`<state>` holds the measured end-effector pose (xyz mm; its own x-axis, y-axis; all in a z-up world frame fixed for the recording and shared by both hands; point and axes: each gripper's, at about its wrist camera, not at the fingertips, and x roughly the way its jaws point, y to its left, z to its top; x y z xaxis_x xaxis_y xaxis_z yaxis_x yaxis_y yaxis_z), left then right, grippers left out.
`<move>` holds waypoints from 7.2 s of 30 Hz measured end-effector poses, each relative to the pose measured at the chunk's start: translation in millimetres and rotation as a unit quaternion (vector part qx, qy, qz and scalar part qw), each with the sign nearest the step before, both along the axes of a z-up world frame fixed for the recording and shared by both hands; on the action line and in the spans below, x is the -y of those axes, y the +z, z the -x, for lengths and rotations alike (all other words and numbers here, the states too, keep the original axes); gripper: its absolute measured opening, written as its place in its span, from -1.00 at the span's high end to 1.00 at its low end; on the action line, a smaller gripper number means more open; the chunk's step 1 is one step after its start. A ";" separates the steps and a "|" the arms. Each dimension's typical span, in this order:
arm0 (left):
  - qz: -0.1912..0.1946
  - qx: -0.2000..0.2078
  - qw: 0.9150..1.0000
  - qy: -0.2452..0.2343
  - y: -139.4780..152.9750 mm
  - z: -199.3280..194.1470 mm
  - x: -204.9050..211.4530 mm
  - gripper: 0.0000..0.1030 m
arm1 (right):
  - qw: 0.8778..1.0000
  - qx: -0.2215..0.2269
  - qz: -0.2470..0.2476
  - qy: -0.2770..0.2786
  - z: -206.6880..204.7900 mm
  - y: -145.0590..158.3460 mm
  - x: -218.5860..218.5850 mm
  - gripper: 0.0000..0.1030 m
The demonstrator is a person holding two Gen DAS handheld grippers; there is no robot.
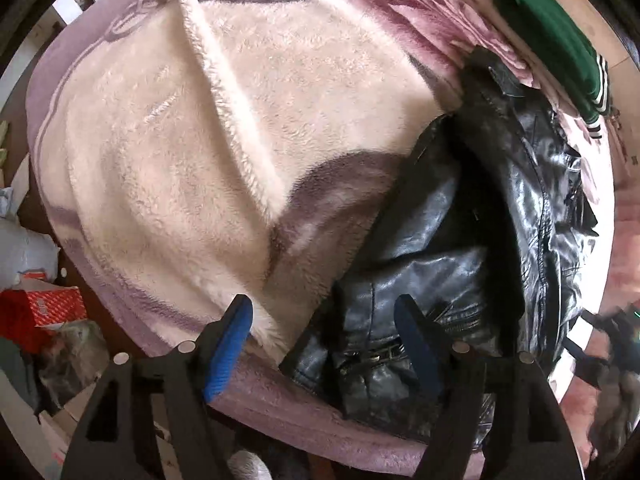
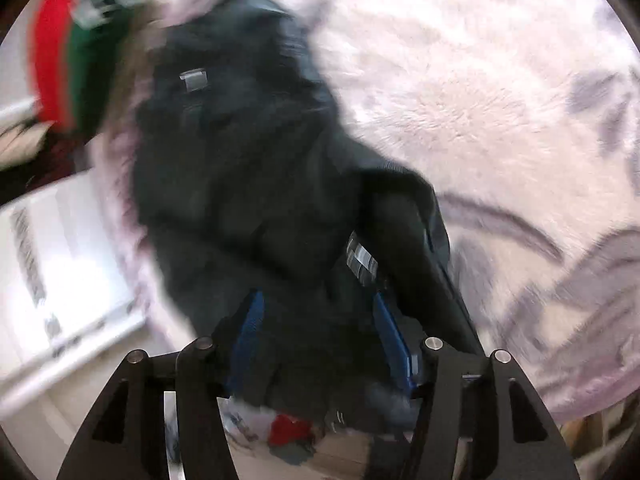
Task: Fold large clothes
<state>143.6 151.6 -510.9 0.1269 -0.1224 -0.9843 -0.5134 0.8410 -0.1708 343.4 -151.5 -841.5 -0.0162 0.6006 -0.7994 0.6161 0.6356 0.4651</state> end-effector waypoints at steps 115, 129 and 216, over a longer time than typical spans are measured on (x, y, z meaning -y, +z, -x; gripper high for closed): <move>0.128 0.122 0.980 -0.090 51.0 -131.7 11.4 0.91 | 0.982 0.119 -0.034 -0.140 48.5 51.3 63.3 0.76; 0.169 0.051 0.983 -0.049 -35.0 -70.8 -16.7 0.76 | 0.989 0.059 -0.008 -0.132 80.5 -1.9 76.3 0.79; 0.186 0.031 0.981 0.042 -6.2 112.5 331.0 -0.99 | 0.947 0.053 -0.224 0.224 -46.8 -59.6 51.5 -0.64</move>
<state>31.1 -179.4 -517.1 0.2104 -0.4584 -0.8635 -0.5566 0.6700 -0.4913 390.2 -203.0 -901.1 -0.2840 0.8319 -0.4768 0.2661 0.5461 0.7943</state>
